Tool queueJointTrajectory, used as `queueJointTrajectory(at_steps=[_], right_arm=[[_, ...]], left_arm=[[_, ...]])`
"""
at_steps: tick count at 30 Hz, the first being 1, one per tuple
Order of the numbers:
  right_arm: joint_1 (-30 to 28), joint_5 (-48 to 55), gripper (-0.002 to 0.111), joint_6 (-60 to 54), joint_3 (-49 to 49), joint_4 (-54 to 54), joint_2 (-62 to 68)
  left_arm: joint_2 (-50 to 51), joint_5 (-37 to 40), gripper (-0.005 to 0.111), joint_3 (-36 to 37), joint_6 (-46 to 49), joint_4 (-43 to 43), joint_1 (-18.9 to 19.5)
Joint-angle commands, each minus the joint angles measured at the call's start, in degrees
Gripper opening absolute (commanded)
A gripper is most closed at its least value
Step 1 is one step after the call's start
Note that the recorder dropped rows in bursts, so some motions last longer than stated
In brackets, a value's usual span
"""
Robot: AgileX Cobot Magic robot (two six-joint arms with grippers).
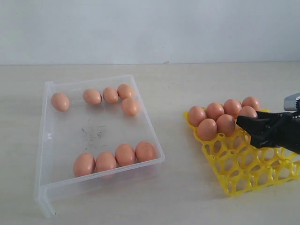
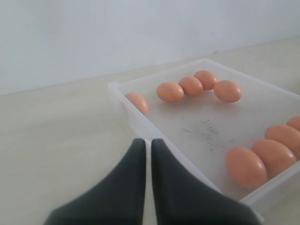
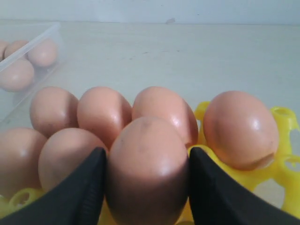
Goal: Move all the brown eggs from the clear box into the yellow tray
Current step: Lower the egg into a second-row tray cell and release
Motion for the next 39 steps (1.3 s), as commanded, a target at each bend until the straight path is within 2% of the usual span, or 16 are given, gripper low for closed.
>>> queueJointTrajectory(at_steps=[1, 4, 7, 9, 12, 16, 25, 27, 29, 30, 32, 39], right_arm=[[-0.1, 1.5, 0.000, 1.7, 0.1, 0.7, 0.4], [-0.1, 3.4, 0.007, 1.9, -0.3, -0.3, 0.4], [-0.1, 3.9, 0.025, 2.6, -0.5, -1.1, 0.4], [-0.1, 3.9, 0.041, 3.4, -0.5, -1.6, 0.4], [-0.1, 3.8, 0.053, 3.4, -0.5, -1.6, 0.4], [-0.1, 0.5, 0.054, 3.4, -0.5, -2.0, 0.4], [-0.4, 0.5, 0.054, 3.9, -0.3, 0.8, -3.8], [-0.4, 0.5, 0.054, 7.0, -0.3, -1.3, -8.1], [-0.3, 1.8, 0.046, 12.6, -0.3, -5.1, -11.1], [-0.3, 6.1, 0.026, 14.2, -0.3, -8.1, -11.8], [-0.3, 9.2, 0.000, 14.6, -0.3, -8.5, -10.9], [-0.3, 15.5, 0.000, 14.2, -0.3, -8.3, -4.3]], left_arm=[[-0.2, -0.1, 0.004, 0.2, 0.0, 0.1, -0.3], [-0.2, -0.1, 0.004, 0.2, 0.0, 0.1, -0.3], [-0.2, -0.1, 0.004, 0.2, 0.0, 0.1, -0.3], [-0.2, -0.1, 0.004, 0.2, 0.0, 0.1, -0.3], [-0.2, -0.1, 0.004, 0.2, 0.0, 0.1, -0.3], [-0.2, -0.1, 0.004, 0.2, 0.0, 0.1, -0.3], [-0.2, -0.1, 0.004, 0.2, 0.0, 0.1, -0.3], [-0.2, -0.1, 0.004, 0.2, 0.0, 0.1, -0.3], [-0.2, -0.1, 0.004, 0.2, 0.0, 0.1, -0.3], [-0.2, -0.1, 0.004, 0.2, 0.0, 0.1, -0.3], [-0.2, -0.1, 0.004, 0.2, 0.0, 0.1, -0.3], [-0.2, -0.1, 0.004, 0.2, 0.0, 0.1, -0.3]])
